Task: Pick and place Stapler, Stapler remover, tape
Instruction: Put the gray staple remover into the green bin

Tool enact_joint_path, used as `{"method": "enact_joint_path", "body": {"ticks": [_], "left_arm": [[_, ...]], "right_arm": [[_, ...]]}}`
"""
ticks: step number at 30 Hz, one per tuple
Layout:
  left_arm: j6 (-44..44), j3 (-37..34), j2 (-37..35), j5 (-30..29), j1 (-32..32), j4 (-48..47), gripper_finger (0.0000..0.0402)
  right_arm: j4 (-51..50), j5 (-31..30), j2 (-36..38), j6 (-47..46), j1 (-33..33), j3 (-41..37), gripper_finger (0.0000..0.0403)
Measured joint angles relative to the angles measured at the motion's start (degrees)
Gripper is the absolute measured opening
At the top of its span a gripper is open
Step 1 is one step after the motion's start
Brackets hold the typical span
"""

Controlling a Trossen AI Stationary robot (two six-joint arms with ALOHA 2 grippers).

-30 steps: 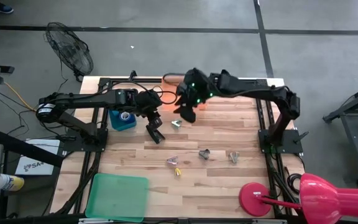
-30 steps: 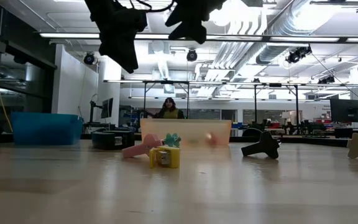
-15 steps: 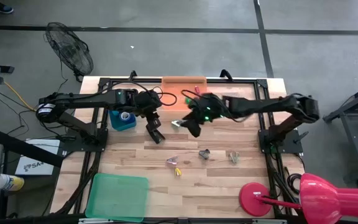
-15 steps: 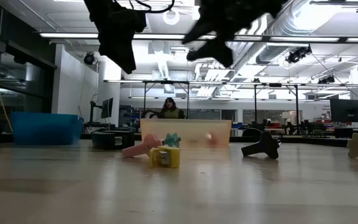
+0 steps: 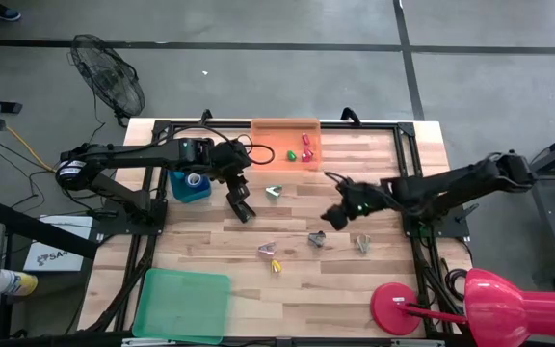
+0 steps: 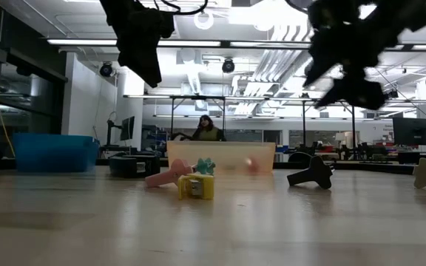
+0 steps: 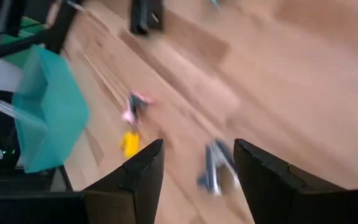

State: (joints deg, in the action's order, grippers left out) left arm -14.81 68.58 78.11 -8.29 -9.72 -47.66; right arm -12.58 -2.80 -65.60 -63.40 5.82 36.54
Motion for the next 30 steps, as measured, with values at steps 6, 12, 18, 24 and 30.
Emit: {"method": "enact_joint_path", "body": {"ticks": [6, 12, 18, 24, 30], "left_arm": [[-0.43, 0.00, 0.00, 0.00, 0.00, 0.00, 0.0163], [-0.44, 0.00, 0.00, 0.06, 0.00, 0.00, 0.0163], [-0.46, 0.00, 0.00, 0.26, -0.02, -0.02, 0.0163], [-0.50, 0.00, 0.00, 0.31, 0.00, -0.02, 0.0163], [-0.48, 0.00, 0.00, 0.31, -0.01, 0.00, 0.0163]], "right_arm": [[0.29, -0.16, 2.07, -14.87, 7.11, -6.21, 0.0184], [-1.58, 0.02, 2.01, -25.35, 11.82, -7.37, 0.0184], [-3.05, 6.97, 2.01, -35.87, 15.15, -7.37, 0.0185], [-11.94, 7.63, 2.01, -47.07, 21.27, -7.37, 0.0186], [-21.55, 4.22, 1.91, -49.92, 24.27, -7.37, 0.0186]]}}
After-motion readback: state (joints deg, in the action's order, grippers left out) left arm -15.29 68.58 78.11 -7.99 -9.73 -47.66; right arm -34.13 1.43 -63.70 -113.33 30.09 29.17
